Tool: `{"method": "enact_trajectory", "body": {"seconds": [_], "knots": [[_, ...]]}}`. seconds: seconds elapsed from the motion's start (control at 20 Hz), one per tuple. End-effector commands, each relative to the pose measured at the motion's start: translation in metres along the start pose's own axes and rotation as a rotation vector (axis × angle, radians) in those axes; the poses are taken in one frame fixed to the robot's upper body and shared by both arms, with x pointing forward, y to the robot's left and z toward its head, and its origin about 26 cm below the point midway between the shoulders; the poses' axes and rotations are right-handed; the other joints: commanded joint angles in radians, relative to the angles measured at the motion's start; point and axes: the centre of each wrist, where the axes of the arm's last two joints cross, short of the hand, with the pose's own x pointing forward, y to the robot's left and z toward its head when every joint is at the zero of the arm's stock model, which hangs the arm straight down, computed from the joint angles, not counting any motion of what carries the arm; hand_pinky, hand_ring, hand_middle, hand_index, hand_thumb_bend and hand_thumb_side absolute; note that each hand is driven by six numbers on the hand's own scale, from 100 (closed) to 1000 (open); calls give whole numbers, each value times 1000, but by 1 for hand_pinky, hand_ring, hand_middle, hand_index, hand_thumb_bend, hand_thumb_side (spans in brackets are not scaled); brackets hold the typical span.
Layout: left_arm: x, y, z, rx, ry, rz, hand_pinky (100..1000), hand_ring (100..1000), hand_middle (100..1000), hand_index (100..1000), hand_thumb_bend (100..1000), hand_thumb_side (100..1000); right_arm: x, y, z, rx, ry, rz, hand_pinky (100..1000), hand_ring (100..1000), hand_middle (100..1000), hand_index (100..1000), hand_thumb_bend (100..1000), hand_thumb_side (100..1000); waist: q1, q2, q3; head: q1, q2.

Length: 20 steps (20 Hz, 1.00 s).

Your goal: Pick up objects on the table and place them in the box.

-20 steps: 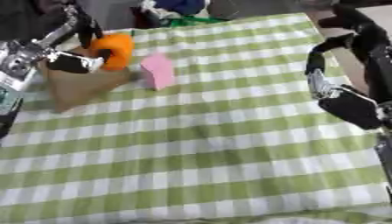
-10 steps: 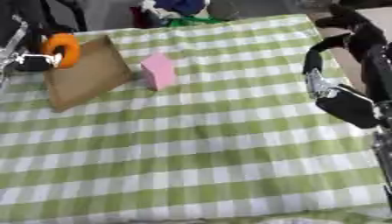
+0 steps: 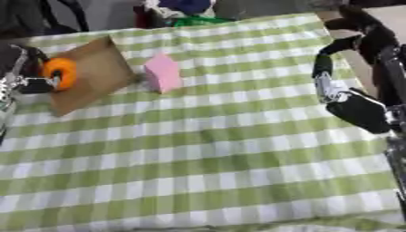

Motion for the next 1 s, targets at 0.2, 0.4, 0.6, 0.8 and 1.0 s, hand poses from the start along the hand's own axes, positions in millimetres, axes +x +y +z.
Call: {"method": "enact_trajectory", "body": {"seconds": [0.2,0.4,0.6,0.8,1.0], "knots": [[6,16,-7,31,-35,-28,588,611,584,811,568,265,4,-4,-3,4,-26,7,826,649,793,961,100,358,-2,-14,-1,-1,5],[18,31,-9,76,-78,5,614,655,638,847,669,340,4,-4,-3,5,-25,6,826,652,793,961,100,360,-1,-17,0,-3,5],[42,57,-12,141,-175,45,593,641,615,833,653,342,4,-4,-3,9,-24,4,827,652,790,961,100,362,-1,-19,-2,-3,5],[75,69,-16,114,-310,47,624,657,624,830,649,353,4,-3,-3,13,-28,1,827,654,790,961,100,359,0,-21,-10,1,5],[105,62,-25,-35,-471,-19,680,687,650,836,649,337,5,-3,-5,18,-37,-4,828,655,790,962,100,356,-1,-22,-22,6,5]]}}
